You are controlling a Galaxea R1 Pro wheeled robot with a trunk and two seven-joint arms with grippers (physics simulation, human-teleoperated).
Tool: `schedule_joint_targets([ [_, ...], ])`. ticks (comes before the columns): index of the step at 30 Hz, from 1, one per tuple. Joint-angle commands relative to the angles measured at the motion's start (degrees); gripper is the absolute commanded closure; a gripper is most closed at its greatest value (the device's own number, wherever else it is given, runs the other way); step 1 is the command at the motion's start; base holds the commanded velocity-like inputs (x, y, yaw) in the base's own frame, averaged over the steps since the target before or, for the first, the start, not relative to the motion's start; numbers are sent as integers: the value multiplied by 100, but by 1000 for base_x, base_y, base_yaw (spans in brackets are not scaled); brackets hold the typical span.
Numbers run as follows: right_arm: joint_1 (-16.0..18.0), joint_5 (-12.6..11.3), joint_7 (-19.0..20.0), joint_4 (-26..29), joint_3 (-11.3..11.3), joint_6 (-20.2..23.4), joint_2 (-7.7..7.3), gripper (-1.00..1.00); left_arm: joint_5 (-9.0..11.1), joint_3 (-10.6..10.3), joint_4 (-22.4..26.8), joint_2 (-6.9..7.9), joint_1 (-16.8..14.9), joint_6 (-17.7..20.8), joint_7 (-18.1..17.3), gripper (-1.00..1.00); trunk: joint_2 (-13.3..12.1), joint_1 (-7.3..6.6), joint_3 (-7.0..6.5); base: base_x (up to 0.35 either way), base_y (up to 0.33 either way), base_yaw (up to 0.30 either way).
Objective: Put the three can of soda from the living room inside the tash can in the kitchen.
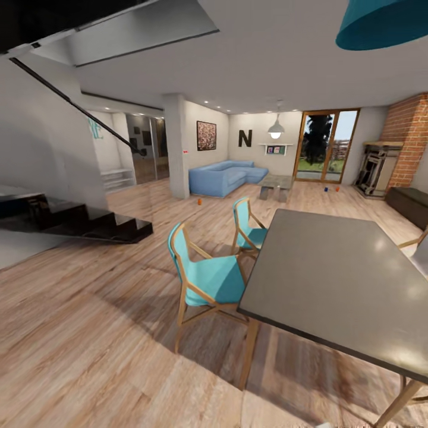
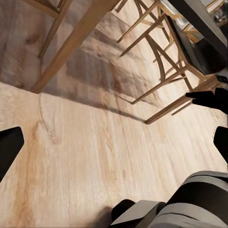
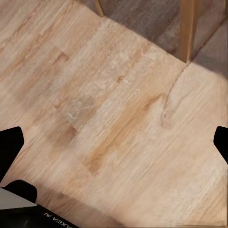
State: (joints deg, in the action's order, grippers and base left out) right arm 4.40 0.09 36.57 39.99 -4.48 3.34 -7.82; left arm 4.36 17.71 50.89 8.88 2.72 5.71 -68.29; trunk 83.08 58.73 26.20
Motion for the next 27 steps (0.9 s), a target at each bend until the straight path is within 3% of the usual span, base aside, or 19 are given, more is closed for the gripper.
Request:
schedule_joint_targets([
  [1, 0, 0, 0, 0, 0, 0, 0, -100, 1, -1, 0, 0, 0, 0, 0, -100, 0, 0, 0, 0, 0, -264],
  [27, 0, 3, -1, 0, 0, 0, 0, -100, 3, -13, 4, 0, 0, 0, -7, -100, 0, 0, 0, 0, 0, -264],
])
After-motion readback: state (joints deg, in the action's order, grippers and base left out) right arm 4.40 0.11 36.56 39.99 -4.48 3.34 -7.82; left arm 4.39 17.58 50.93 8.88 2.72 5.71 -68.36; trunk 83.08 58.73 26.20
